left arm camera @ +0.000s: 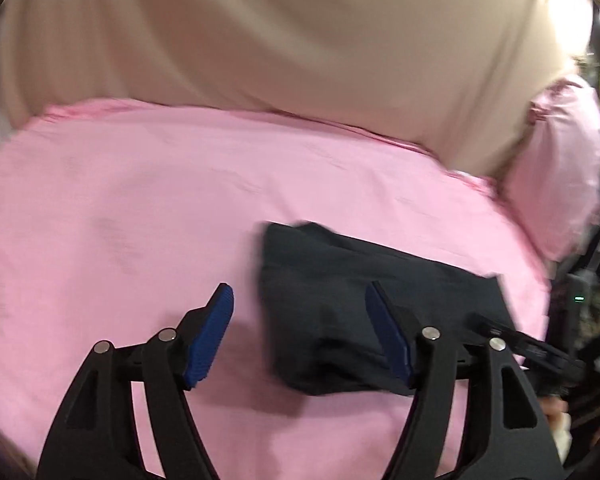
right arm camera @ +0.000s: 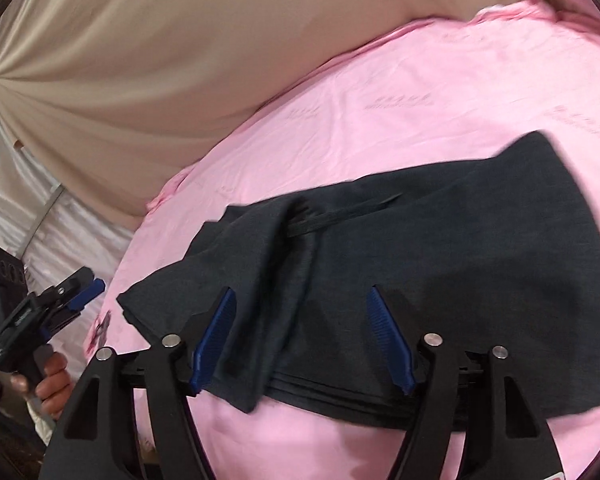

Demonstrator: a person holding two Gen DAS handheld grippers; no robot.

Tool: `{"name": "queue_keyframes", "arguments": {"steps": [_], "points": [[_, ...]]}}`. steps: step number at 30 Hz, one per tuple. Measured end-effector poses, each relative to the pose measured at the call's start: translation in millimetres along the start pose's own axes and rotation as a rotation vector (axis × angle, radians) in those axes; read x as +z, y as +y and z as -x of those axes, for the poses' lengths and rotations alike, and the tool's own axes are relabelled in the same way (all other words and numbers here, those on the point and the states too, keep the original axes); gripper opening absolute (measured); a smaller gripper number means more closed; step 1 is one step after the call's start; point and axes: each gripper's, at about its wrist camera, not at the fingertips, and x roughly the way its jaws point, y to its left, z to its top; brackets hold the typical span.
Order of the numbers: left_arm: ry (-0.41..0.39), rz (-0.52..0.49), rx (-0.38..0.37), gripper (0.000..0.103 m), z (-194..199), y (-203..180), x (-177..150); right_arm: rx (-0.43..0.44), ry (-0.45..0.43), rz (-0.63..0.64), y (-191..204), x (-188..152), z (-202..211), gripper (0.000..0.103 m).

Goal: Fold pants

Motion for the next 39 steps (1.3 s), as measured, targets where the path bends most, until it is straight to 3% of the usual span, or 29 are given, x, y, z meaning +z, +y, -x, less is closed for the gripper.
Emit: {"name": "queue_keyframes", "arguments": {"steps": [2, 4, 6, 7, 8, 11, 13, 16, 18, 20, 21, 25, 26, 28, 30, 35, 36, 37, 38, 39], "points": [[-0.022, 0.007, 0.085, 0.068, 5, 16, -2, 0.015, 0.051, 0.006, 8, 1, -24, 0.07], [-0.026, 0.018, 0.119, 0.07, 6, 28, -5, 0.018, 0.06, 0.02, 19, -1, -41, 0.069], [-0.015, 0.031, 0.128, 0.071, 4, 36, -6, 0.015, 0.073, 0.061, 34, -1, -51, 0.041], [-0.009, 0.033, 0.126, 0.071, 4, 36, -8, 0.01, 0.082, 0.065, 40, 1, -54, 0.022], [-0.004, 0.03, 0.122, 0.071, 4, 34, -10, 0.014, 0.081, 0.072, 46, 6, -51, 0.018], [0.006, 0.012, 0.114, 0.072, 3, 33, -10, 0.024, 0.012, 0.165, 69, 32, -8, 0.016], [0.007, 0.006, 0.093, 0.076, 5, 28, -12, -0.037, -0.08, 0.239, 78, 49, 44, 0.016], [0.018, -0.008, 0.046, 0.084, -4, 14, -14, -0.218, -0.123, 0.281, 58, 58, 91, 0.017], [0.035, -0.027, 0.022, 0.084, -14, 2, -17, -0.386, -0.048, 0.228, 12, 52, 89, 0.018], [0.055, -0.034, -0.004, 0.084, -24, -8, -19, -0.47, 0.028, 0.129, -30, 44, 72, 0.018], [0.073, -0.037, -0.03, 0.084, -32, -17, -19, -0.474, 0.061, 0.082, -51, 37, 63, 0.019], [0.131, -0.051, -0.096, 0.086, -61, -46, -17, -0.369, -0.037, 0.005, -65, 29, 82, 0.032], [0.149, -0.055, -0.113, 0.088, -69, -53, -15, -0.369, -0.063, 0.009, -62, 28, 84, 0.046], [0.193, -0.041, -0.144, 0.09, -91, -65, -13, -0.39, -0.107, 0.014, -61, 25, 96, 0.064], [0.254, -0.009, -0.17, 0.09, -117, -73, -13, -0.379, -0.115, -0.008, -65, 22, 98, 0.065], [0.407, 0.104, -0.249, 0.089, -169, -77, -23, -0.254, -0.086, -0.126, -93, 13, 92, 0.069], [0.374, 0.088, -0.229, 0.086, -168, -80, -22, -0.248, -0.076, -0.132, -95, 12, 89, 0.07], [0.37, 0.05, -0.229, 0.058, -168, -86, -21, -0.239, -0.065, -0.137, -97, 10, 84, 0.07], [0.392, 0.022, -0.244, 0.043, -172, -91, -22, -0.226, -0.051, -0.139, -99, 9, 78, 0.07], [0.393, 0.018, -0.233, 0.04, -171, -92, -24, -0.213, -0.04, -0.146, -100, 7, 71, 0.07]]}}
